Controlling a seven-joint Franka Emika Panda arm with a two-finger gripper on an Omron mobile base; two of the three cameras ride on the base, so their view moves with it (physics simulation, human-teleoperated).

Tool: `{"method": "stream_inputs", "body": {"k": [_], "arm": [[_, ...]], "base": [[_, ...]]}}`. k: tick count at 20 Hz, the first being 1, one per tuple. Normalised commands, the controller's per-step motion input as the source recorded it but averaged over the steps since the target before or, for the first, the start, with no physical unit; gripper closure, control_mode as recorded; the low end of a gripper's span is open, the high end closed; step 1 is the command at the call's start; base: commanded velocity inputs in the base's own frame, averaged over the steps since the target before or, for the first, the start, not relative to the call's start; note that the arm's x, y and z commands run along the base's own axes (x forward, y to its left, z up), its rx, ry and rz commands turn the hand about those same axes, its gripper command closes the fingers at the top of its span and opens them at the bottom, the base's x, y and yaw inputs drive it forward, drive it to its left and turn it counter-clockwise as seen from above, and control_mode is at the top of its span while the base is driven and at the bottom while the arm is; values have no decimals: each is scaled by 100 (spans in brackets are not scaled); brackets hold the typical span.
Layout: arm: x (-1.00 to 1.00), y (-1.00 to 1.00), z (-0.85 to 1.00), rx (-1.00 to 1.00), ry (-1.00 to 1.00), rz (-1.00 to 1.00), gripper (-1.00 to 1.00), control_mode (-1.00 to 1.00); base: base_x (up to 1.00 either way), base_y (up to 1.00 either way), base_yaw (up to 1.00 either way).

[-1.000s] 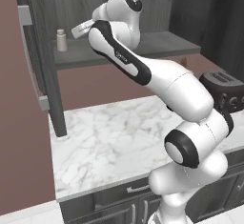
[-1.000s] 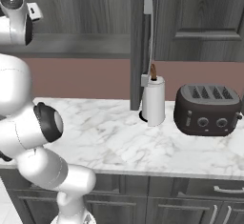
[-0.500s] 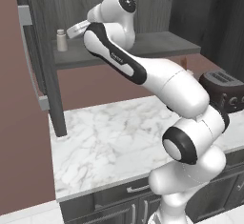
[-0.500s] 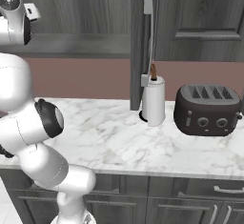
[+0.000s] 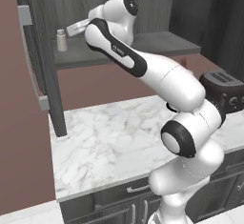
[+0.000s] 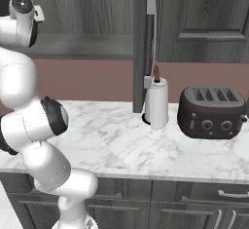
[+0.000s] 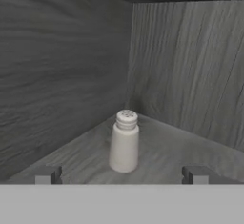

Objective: Collect the turmeric, mayonnaise, and shaker from the cabinet and place them next to the stove.

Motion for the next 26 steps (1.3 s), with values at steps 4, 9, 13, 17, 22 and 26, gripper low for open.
{"method": "stream_inputs", "body": {"k": [4,9,13,17,22,26], "arm": [[15,0,-2,3,0,11,-100,-100],[13,0,-5,2,0,12,-100,-100],[6,0,-4,0,0,8,-100,-100],[13,0,-5,0,0,9,-100,-100],[12,0,-1,0,0,7,-100,-100],[17,0,0,0,0,3,-100,-100]], "base": [[0,0,0],[0,0,0],[0,0,0],[0,0,0],[0,0,0],[0,0,0]]}}
